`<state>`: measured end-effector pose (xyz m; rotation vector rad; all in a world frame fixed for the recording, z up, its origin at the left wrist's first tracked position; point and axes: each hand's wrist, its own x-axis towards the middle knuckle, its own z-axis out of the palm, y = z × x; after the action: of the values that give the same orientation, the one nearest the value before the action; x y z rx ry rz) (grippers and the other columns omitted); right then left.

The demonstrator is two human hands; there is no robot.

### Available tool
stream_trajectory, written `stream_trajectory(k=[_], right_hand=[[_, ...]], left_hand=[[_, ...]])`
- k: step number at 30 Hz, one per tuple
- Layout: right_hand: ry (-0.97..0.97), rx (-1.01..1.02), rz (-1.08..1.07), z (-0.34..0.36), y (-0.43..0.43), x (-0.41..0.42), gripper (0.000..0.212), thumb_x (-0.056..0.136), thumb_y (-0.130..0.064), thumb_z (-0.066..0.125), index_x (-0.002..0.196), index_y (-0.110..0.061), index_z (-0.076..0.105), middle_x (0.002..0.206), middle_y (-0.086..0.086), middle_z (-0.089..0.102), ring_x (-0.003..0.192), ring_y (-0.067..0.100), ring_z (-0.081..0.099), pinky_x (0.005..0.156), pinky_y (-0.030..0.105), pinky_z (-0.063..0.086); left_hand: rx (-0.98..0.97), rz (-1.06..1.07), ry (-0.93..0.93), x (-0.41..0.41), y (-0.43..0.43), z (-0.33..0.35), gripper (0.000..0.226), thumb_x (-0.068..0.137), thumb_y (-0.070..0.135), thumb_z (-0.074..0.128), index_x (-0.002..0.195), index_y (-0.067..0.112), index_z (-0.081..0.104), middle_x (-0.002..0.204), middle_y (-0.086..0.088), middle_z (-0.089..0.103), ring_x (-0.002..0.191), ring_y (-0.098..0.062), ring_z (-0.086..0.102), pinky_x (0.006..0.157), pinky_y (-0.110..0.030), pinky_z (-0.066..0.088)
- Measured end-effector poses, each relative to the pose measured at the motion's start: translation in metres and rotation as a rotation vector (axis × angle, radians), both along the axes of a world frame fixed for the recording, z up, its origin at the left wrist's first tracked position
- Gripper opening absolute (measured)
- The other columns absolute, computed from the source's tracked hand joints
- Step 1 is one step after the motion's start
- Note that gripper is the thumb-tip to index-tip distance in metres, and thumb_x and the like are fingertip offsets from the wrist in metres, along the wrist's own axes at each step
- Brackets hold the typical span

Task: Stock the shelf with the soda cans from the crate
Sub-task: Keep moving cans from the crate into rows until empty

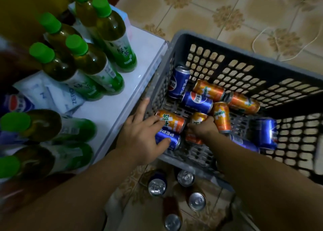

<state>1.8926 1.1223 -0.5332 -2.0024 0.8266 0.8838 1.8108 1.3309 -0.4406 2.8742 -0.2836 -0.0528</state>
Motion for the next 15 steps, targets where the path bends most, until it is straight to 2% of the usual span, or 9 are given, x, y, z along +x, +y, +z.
stream_trajectory(k=[3,6,8,9,12,15], right_hand=[[-0.155,0.127,0.007,0.042,-0.005,-0.010,0.082,0.077,-0.027,0.080,0.139,-0.017,0.027,0.125,0.006,0.055,0.103,0.027,0.058,0.089,0.046,0.053],[-0.249,0.222,0.090,0.117,-0.010,-0.013,0.086,0.076,-0.025,0.080,0.143,-0.030,0.025,0.121,0.002,0.055,0.100,0.023,0.060,0.076,0.038,0.055],[-0.319,0.286,0.153,0.173,-0.014,-0.012,0.083,0.076,-0.020,0.079,0.139,-0.033,0.027,0.113,-0.002,0.055,0.095,0.019,0.059,0.067,0.031,0.052],[-0.362,0.318,0.173,0.203,-0.015,-0.012,0.079,0.076,-0.018,0.079,0.135,-0.034,0.029,0.108,-0.004,0.054,0.095,0.017,0.059,0.068,0.031,0.050],[-0.486,0.378,0.205,0.285,-0.012,-0.021,0.074,0.076,-0.016,0.078,0.132,-0.031,0.033,0.105,-0.007,0.054,0.093,0.012,0.058,0.072,0.032,0.050],[-0.582,0.451,0.233,0.359,-0.001,-0.044,0.072,0.077,-0.014,0.077,0.136,-0.025,0.038,0.108,0.000,0.059,0.097,0.018,0.062,0.085,0.043,0.055]], left_hand=[[0.161,0.023,0.330,0.007,-0.004,0.014,0.078,0.077,0.071,0.022,0.137,0.030,0.051,0.149,0.011,0.039,0.143,-0.014,-0.021,0.110,-0.046,0.021],[0.161,0.026,0.515,0.008,-0.006,0.036,0.076,0.084,0.075,0.028,0.145,0.031,0.037,0.160,0.007,0.017,0.141,-0.015,-0.031,0.116,-0.055,0.000],[0.063,0.086,0.593,0.004,-0.011,0.063,0.077,0.085,0.072,0.040,0.149,0.031,0.029,0.161,0.005,0.009,0.145,-0.017,-0.023,0.116,-0.055,-0.006],[-0.020,0.126,0.601,-0.002,-0.015,0.080,0.079,0.085,0.070,0.044,0.150,0.030,0.026,0.161,0.003,0.009,0.147,-0.017,-0.015,0.117,-0.051,-0.004],[-0.401,0.241,0.545,-0.019,-0.030,0.146,0.083,0.084,0.058,0.060,0.150,0.025,0.025,0.158,0.000,0.022,0.145,-0.018,0.018,0.116,-0.035,0.022],[-0.737,0.323,0.425,-0.040,-0.036,0.226,0.074,0.085,0.038,0.068,0.147,0.023,0.030,0.142,0.011,0.041,0.125,-0.006,0.043,0.096,-0.017,0.037]])
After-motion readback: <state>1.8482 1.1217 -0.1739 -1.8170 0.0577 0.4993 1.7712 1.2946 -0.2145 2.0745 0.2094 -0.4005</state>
